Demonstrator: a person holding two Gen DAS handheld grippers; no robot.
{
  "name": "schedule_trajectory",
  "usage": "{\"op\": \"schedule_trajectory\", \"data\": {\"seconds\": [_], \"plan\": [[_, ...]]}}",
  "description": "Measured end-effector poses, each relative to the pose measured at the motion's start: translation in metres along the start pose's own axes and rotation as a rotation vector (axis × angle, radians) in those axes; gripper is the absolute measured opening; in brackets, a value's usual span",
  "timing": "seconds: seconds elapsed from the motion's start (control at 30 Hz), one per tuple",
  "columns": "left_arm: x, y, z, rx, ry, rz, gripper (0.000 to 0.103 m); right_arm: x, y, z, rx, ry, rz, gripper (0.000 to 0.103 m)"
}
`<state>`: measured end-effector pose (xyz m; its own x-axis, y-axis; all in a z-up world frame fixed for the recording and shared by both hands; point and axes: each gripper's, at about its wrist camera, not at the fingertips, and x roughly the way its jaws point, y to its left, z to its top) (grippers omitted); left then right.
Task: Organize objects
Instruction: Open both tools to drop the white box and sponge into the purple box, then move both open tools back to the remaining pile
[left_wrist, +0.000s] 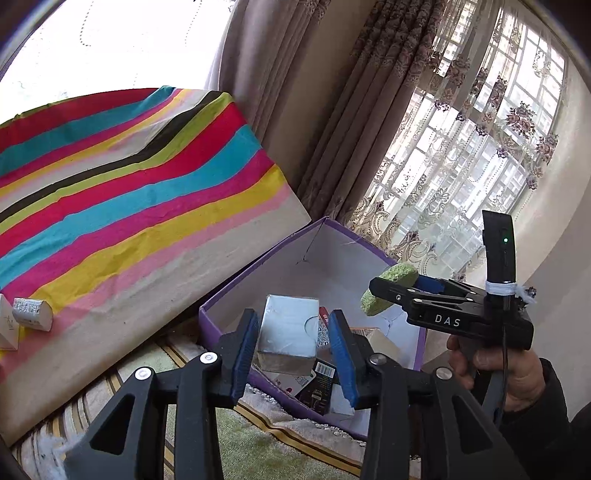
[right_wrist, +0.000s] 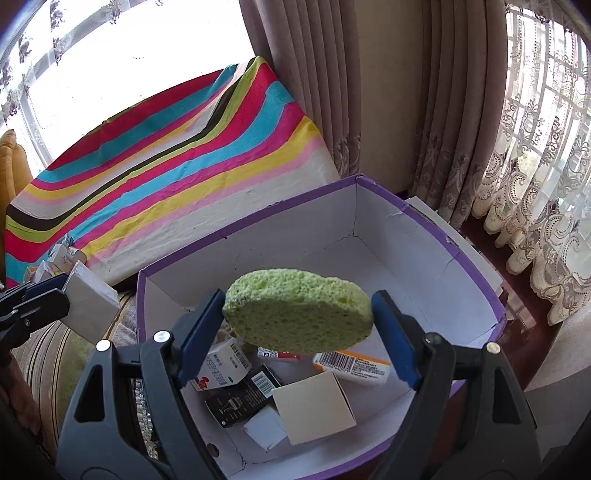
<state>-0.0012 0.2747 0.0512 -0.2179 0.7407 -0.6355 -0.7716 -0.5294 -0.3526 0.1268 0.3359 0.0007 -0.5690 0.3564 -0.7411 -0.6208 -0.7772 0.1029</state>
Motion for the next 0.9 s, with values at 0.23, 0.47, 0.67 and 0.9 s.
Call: {"op": "schedule_trajectory", "data": {"seconds": [0.23, 0.47, 0.67, 0.9], "plan": [[-0.002, 0.011, -0.005, -0.036, 0.0, 0.014, 0.052, 0.001, -0.001, 0.002, 0.012, 0.003, -0.003, 0.089], [-0.013, 0.023, -0.011, -0.076, -0.015, 0.043, 0.052, -0.001, 0.011, 0.001, 0.0, 0.012, 0.038, 0.089], [-0.029, 0.039, -0.019, -0.112, -0.036, 0.075, 0.052, -0.001, 0.034, -0.003, -0.052, 0.024, 0.072, 0.089], [-0.06, 0.074, -0.036, -0.196, -0.072, 0.14, 0.053, 0.001, 0.064, -0.009, -0.067, 0.055, 0.149, 0.089]]}}
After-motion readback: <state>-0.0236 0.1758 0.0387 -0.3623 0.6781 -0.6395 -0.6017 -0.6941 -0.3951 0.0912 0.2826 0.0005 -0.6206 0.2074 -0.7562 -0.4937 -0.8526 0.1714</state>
